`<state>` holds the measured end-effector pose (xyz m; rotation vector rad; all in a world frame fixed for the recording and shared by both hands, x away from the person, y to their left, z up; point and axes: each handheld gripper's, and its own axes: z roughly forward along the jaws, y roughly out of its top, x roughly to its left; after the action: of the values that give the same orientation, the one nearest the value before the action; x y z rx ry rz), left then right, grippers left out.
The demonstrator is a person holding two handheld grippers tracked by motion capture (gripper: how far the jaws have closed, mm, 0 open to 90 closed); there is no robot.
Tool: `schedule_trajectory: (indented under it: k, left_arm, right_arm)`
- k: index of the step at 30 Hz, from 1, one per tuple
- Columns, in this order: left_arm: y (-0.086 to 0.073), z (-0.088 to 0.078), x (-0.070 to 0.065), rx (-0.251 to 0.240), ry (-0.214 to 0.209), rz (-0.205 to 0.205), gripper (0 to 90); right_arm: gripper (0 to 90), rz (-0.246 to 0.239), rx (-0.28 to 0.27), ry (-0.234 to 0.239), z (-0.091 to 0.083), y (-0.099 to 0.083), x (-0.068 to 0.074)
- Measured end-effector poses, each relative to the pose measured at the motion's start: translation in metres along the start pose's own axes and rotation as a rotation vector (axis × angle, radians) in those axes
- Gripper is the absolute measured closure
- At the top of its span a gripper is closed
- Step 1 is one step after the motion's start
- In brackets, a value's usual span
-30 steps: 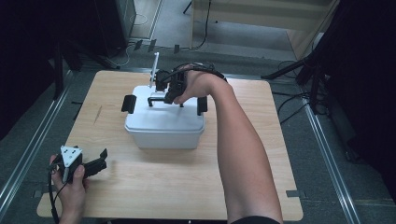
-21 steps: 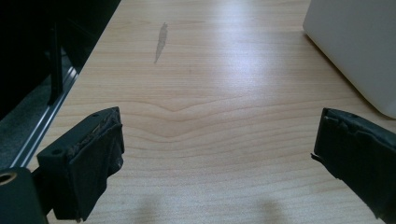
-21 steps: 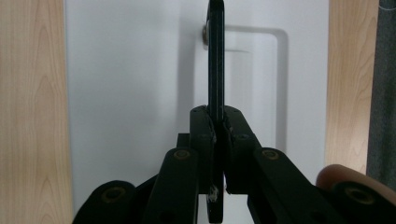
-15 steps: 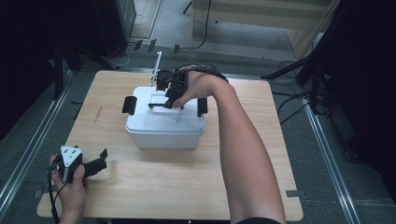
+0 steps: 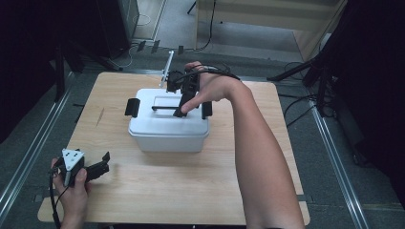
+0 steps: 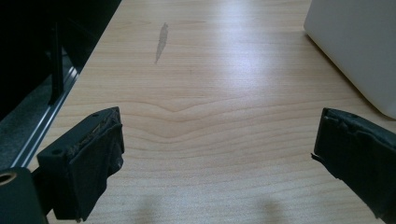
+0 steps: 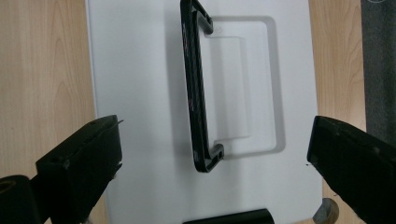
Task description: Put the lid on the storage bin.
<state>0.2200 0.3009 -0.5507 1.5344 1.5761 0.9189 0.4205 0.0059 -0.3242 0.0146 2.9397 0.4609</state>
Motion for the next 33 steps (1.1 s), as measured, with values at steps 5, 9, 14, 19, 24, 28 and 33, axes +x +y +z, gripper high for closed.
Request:
schedule_trajectory:
  k: [5, 9, 14, 19, 24, 28, 33]
  left_arm:
    - [0.0, 0.0, 0.001, 0.003, 0.0, 0.001, 2.3]
    - [0.0, 0.0, 0.001, 0.003, -0.001, -0.001, 2.3]
    - [0.0, 0.0, 0.001, 0.004, 0.002, 0.005, 2.3]
    - [0.0, 0.0, 0.0, -0.002, 0.003, 0.004, 2.3]
    - [0.0, 0.0, 0.0, 0.0, 0.001, 0.007, 2.3]
    - [0.0, 0.0, 0.0, 0.001, 0.004, 0.012, 2.3]
    - [0.0, 0.0, -0.001, 0.002, 0.006, 0.013, 2.3]
  right_arm:
    - [1.9, 0.01, -0.005, 0.0, -0.005, -0.011, -0.001]
    - [0.7, 0.022, -0.008, -0.004, -0.009, -0.019, -0.001]
    - [0.7, 0.033, -0.001, -0.011, -0.014, -0.033, -0.001]
    - [0.9, 0.05, 0.003, -0.015, -0.018, -0.047, 0.001]
    - [0.9, 0.066, 0.003, -0.023, -0.024, -0.063, 0.001]
    - [0.9, 0.085, -0.001, -0.031, -0.03, -0.076, 0.003]
    - [0.9, 0.121, -0.004, -0.037, -0.034, -0.098, 0.005]
